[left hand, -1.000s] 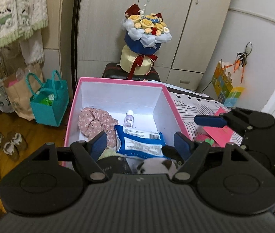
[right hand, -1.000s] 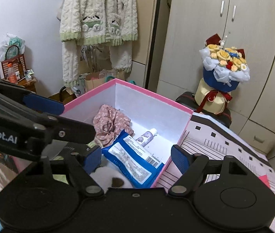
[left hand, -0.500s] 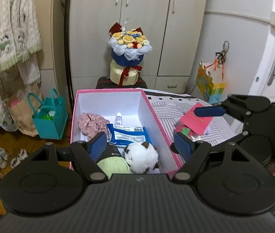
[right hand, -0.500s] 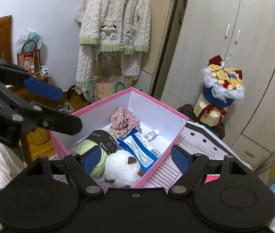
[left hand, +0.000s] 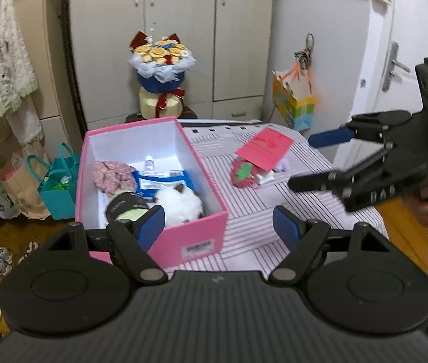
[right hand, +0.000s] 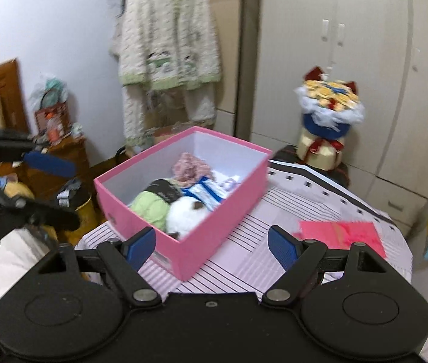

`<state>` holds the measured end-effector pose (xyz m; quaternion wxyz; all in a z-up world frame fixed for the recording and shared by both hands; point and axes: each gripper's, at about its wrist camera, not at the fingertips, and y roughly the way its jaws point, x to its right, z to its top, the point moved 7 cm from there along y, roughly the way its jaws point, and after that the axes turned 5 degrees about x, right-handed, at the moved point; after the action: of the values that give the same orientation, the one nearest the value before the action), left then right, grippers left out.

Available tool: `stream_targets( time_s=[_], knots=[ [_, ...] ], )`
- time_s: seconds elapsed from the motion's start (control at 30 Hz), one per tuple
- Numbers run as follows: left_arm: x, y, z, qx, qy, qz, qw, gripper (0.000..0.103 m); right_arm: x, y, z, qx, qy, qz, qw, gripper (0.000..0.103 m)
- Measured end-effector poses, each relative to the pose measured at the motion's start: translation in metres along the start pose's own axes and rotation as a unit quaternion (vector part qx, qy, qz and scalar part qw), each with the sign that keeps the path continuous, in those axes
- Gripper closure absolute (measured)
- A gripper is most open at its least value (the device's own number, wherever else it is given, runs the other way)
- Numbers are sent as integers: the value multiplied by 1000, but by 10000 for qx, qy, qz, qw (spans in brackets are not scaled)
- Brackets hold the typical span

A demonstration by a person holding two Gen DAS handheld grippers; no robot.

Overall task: Organize soft objects
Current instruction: 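Move the left tool to the red envelope and grasp its edge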

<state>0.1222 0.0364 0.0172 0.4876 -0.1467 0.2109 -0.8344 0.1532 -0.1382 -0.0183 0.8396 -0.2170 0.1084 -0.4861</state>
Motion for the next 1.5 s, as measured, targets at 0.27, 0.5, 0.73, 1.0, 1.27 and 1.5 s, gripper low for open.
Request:
stream_targets(
  time_s=[0.27, 0.5, 0.73, 1.0, 1.27, 1.5],
  knots=[
    [27, 19, 2, 165, -83, -125, 9998, 29, 63, -20, -22, 289, 537, -179, 9980, 18],
    [48, 50, 10, 274, -119, -163, 9994, 29, 111, -15, -29, 542, 646, -317, 9959, 18],
    [68, 95, 22, 269, -414, -419, 9979, 29, 160, 8, -35, 934, 508, -574, 9927, 18],
    [87, 166, 25, 401, -429, -130, 9982, 33, 224, 57, -46, 742, 863, -702, 9910, 18],
    [88, 234, 22, 358, -635, 145, 9972, 38, 265, 102, -58, 417, 1335, -478, 9890, 22],
    [65, 296, 17, 156, -1344, 437, 9898, 41, 295, 142, -68, 262, 1527, -344, 9873, 28]
  ],
)
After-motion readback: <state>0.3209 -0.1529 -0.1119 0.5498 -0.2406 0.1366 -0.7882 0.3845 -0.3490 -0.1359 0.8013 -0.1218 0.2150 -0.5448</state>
